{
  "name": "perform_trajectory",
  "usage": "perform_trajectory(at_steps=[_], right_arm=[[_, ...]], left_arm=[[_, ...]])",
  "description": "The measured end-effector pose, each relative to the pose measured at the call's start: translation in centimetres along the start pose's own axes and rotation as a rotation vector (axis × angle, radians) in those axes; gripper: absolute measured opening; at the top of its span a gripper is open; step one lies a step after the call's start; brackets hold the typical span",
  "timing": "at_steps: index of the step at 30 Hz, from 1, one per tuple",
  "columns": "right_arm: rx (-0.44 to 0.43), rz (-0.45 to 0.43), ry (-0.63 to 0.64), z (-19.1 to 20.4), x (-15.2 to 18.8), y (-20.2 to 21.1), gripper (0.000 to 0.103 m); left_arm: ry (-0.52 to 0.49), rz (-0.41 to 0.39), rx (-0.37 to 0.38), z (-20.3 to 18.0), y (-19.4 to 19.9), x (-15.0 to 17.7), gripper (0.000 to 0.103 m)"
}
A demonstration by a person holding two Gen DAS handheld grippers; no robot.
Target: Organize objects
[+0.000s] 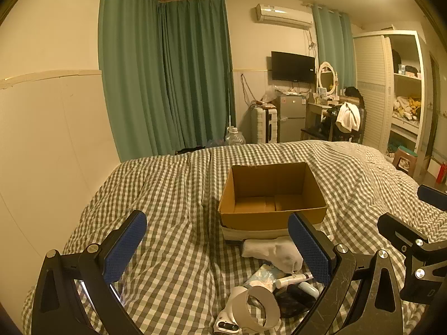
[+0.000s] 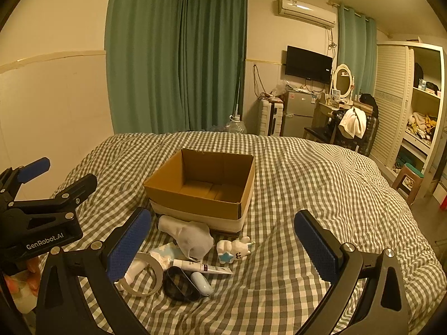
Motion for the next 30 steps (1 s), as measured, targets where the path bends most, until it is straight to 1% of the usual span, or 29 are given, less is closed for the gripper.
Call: perform_trajectory(at_steps=[4,5,6,15,18,30], right_arm=[[0.005,-0.003,-0.001,-0.12,-0.12,0.07,0.103],[0.006,-0.004,-0.001,-0.13,-0.13,0.08,0.103],[0.008,-0.005,-0.002,-0.17,-0.10,0.07,0.103],[0.014,0.000,0.001,-0.19,0.15,0.12,0.103],[0.015,0.003,0.003,-0.08,0.27,0.08,0.103],[0.017,0.009,0.001,0.17,0.65,-0.31,0.103]], left_arm=[[0.000,0.001,0.011,-0.05,0.05,-0.07,0.103],[0.001,0.002,0.019,-0.04,0.05,-0.07,0.103],[-0.011,0.004,0.053,-0.32,0.05,-0.08,0.103],[-0.024,0.002,0.102,-0.55,0.02,0.23,0.103],[-0.033,-0.007,0.096,-0.66,0.09,0.33,0.103],[-0.040,0.005,0.099,-0.56,-0.26,0.88,0.103]])
Point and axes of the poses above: each gripper's, at about its wrist camera, not at the fingertips, and y roughly against the way its jaws point, z to its left, x to its underside, the point moved 8 cm from there along -y, roughly the way its jaws point, and after that the axes turned 5 degrees about y, right-handed, at the moved point
